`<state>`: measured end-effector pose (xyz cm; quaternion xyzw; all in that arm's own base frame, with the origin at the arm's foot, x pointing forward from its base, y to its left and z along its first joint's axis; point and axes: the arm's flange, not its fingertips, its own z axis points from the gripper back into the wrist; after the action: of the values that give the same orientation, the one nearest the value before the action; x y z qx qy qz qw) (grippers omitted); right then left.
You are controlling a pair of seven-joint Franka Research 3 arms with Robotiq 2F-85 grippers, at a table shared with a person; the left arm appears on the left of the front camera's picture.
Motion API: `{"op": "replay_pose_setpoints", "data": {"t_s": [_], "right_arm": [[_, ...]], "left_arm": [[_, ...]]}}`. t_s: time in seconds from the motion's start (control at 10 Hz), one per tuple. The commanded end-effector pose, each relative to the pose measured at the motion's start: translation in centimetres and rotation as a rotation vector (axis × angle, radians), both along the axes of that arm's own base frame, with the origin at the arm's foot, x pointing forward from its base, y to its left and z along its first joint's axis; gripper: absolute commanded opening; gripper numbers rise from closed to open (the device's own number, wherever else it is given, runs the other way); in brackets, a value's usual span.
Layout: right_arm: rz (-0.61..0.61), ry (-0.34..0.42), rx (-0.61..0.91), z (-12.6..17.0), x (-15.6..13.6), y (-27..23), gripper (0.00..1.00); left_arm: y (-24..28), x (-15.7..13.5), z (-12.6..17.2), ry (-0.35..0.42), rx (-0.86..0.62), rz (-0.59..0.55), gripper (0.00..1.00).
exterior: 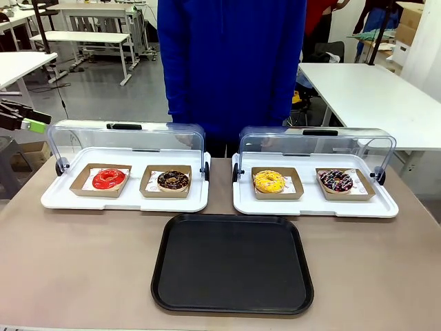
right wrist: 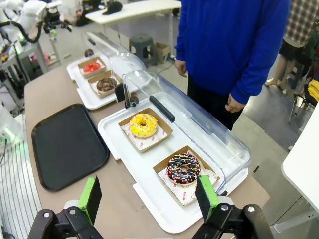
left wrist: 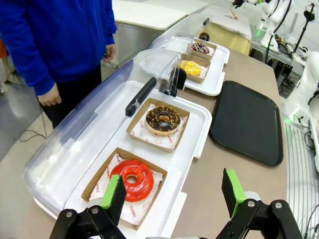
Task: Move the first donut from the left to the tray.
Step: Pick up the Paper togo box containing the Donut indicated by the person and place it on the Handle tray.
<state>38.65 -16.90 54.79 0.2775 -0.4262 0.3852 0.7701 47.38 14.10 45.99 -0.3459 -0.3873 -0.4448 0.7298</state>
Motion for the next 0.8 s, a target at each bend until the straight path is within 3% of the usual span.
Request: {"op": "replay_pose_setpoints", "data": {"t_s": [0.0, 0.7], "right_arm": [[0.013, -0.036, 0.016, 0.17, 0.4, -0.07, 1.0], [0.013, -0.036, 0.016, 0.17, 0.4, -0.07, 1.0]], "left_arm": [[-0.03, -0.04, 0.14, -0.003, 0.0, -0.003, 1.0], [-0.03, -0.04, 0.14, -0.003, 0.0, -0.003, 1.0]]}}
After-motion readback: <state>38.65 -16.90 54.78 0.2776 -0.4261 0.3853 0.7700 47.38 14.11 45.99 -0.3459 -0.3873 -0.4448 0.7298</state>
